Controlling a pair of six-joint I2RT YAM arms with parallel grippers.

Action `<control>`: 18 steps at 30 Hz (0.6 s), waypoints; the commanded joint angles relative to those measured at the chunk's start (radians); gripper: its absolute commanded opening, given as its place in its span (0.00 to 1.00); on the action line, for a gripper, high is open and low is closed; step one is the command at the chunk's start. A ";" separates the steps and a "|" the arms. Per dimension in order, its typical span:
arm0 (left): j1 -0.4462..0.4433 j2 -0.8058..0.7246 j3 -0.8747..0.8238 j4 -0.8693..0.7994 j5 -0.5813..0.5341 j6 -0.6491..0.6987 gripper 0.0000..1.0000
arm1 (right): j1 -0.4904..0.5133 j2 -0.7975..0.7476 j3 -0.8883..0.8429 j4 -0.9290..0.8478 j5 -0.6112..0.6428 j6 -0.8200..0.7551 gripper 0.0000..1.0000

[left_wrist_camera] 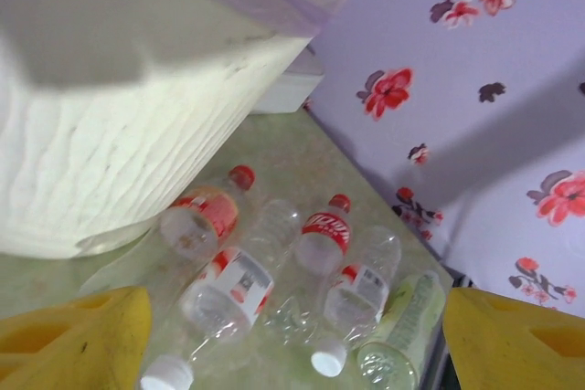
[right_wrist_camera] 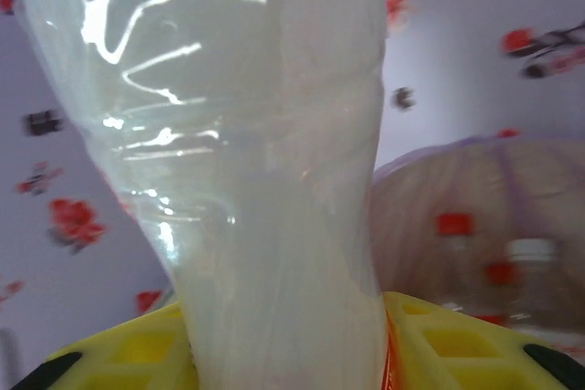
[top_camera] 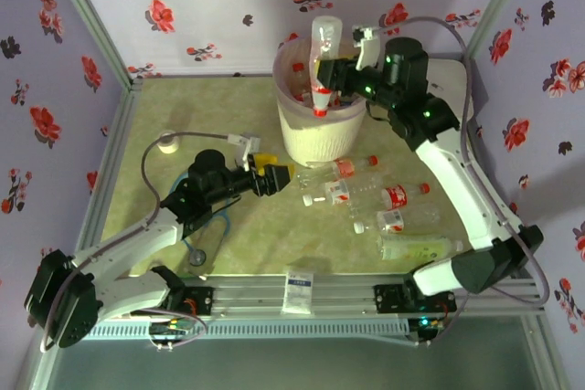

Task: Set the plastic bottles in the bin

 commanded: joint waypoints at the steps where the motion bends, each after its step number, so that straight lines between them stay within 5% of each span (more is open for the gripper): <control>1: 0.004 -0.026 0.001 -0.080 -0.062 0.038 0.84 | -0.017 0.108 0.122 -0.159 0.244 -0.119 0.40; 10: -0.018 -0.025 0.014 -0.201 -0.112 0.056 0.85 | -0.023 0.419 0.430 -0.413 0.346 -0.193 0.39; 18: -0.027 0.011 0.027 -0.221 -0.126 0.068 0.85 | -0.020 0.547 0.451 -0.547 0.325 -0.201 0.38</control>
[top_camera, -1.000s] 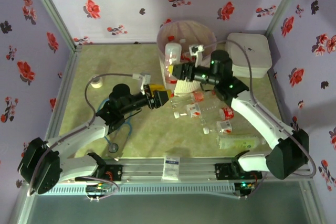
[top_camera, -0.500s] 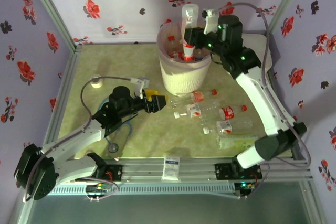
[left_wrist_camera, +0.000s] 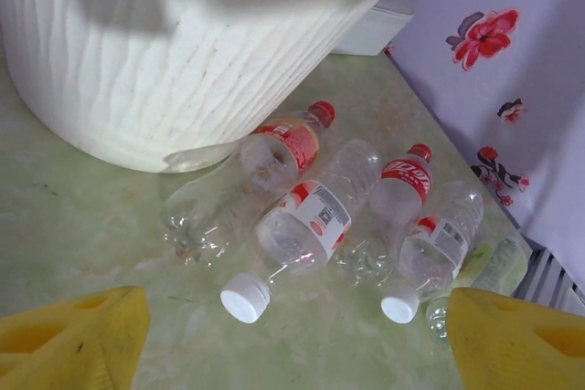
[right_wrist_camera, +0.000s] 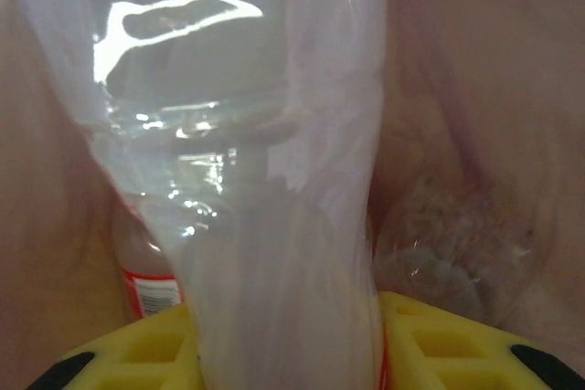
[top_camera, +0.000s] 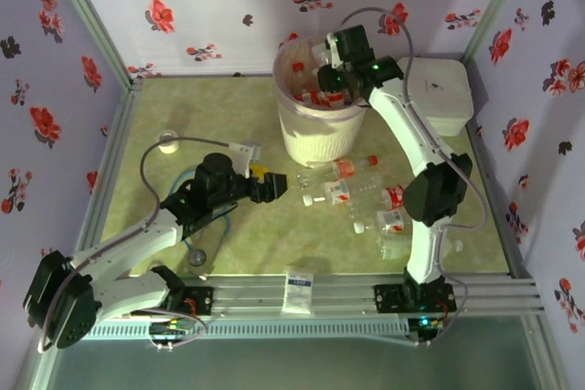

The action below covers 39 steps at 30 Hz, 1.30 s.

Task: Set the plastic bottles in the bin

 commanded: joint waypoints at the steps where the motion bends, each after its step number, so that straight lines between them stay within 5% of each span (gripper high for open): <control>1: -0.010 0.022 0.030 -0.025 -0.020 0.030 0.85 | 0.006 0.039 0.042 -0.099 0.000 -0.022 0.37; 11: -0.025 0.038 0.047 -0.041 -0.020 0.042 0.86 | 0.046 0.185 0.026 -0.125 -0.008 0.005 0.37; 18: -0.036 0.056 0.070 -0.089 -0.028 0.085 0.87 | 0.047 0.142 0.043 -0.107 -0.025 0.015 0.70; 28: -0.114 0.160 0.186 -0.199 -0.057 0.202 0.88 | 0.040 -0.096 0.005 -0.091 -0.050 0.027 0.92; 39: -0.146 0.231 0.244 -0.230 -0.087 0.256 0.89 | -0.040 -0.503 -0.433 0.037 0.053 0.202 0.99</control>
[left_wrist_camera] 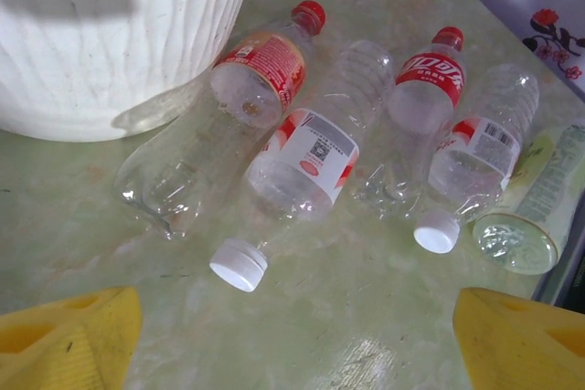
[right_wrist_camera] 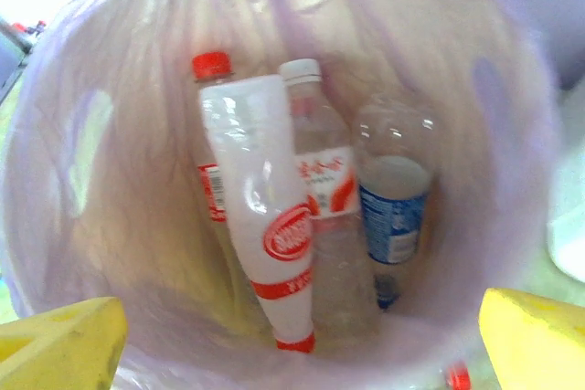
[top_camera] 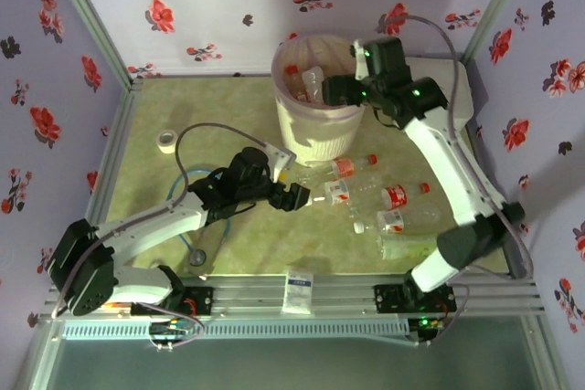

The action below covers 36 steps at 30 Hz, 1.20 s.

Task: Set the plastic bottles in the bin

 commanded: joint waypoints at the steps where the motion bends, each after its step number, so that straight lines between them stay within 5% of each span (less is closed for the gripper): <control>1: -0.008 0.023 0.039 -0.016 -0.020 0.046 0.89 | -0.058 -0.102 -0.164 0.031 0.091 0.132 0.99; 8: -0.009 0.063 0.060 -0.015 -0.020 0.088 0.90 | -0.188 -0.429 -0.501 -0.134 0.374 0.416 0.99; 13: -0.010 0.085 0.059 0.002 -0.019 0.118 0.90 | -0.208 -0.450 -0.592 -0.456 0.572 0.659 0.99; 23: 0.012 0.113 0.039 0.076 -0.004 0.039 0.88 | -0.205 -0.555 -0.959 -0.617 0.295 1.119 0.95; 30: 0.032 0.163 0.051 0.084 0.024 0.032 0.88 | -0.206 -0.632 -1.200 -0.349 0.098 1.208 0.94; 36: 0.043 0.165 0.037 0.090 0.024 0.021 0.88 | -0.205 -0.568 -1.246 -0.204 0.060 1.191 0.92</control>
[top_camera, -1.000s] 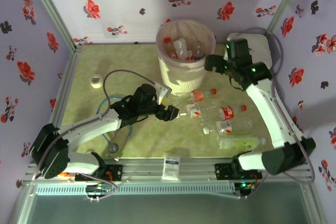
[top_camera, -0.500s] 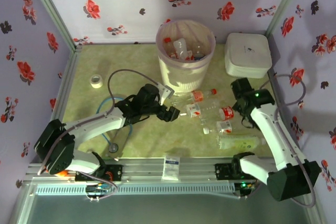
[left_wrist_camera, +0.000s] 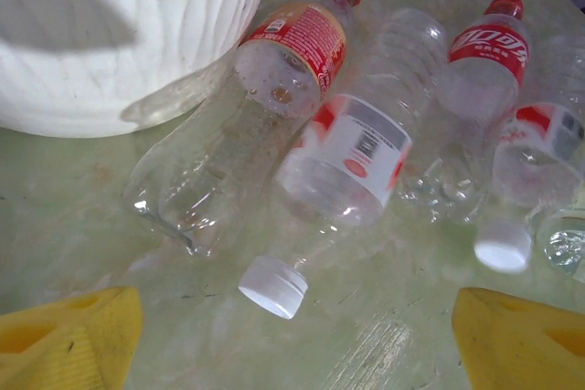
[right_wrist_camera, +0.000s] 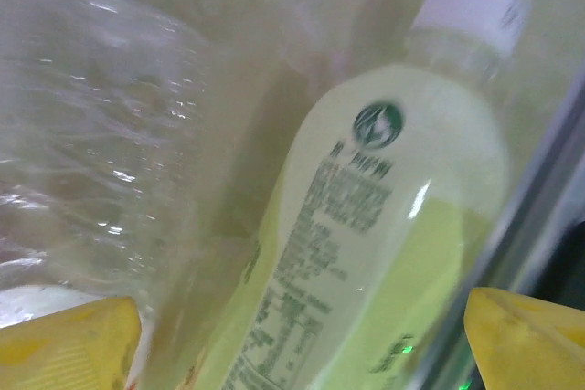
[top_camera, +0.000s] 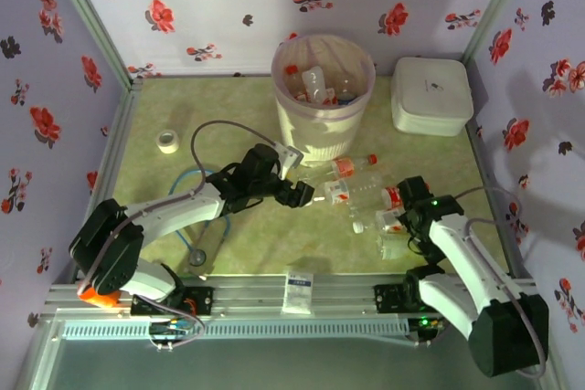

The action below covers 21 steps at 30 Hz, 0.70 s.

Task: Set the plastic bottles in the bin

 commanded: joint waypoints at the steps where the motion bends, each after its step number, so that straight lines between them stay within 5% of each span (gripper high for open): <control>1: 0.013 0.007 0.009 0.021 0.015 -0.019 0.88 | 0.002 0.051 -0.031 0.050 -0.179 0.097 0.92; 8: 0.018 0.005 0.018 0.012 0.017 -0.017 0.88 | 0.002 0.190 -0.009 0.154 -0.201 0.051 0.91; 21: 0.021 0.016 0.042 0.004 0.017 -0.019 0.88 | 0.001 0.098 0.067 0.057 -0.091 0.000 0.57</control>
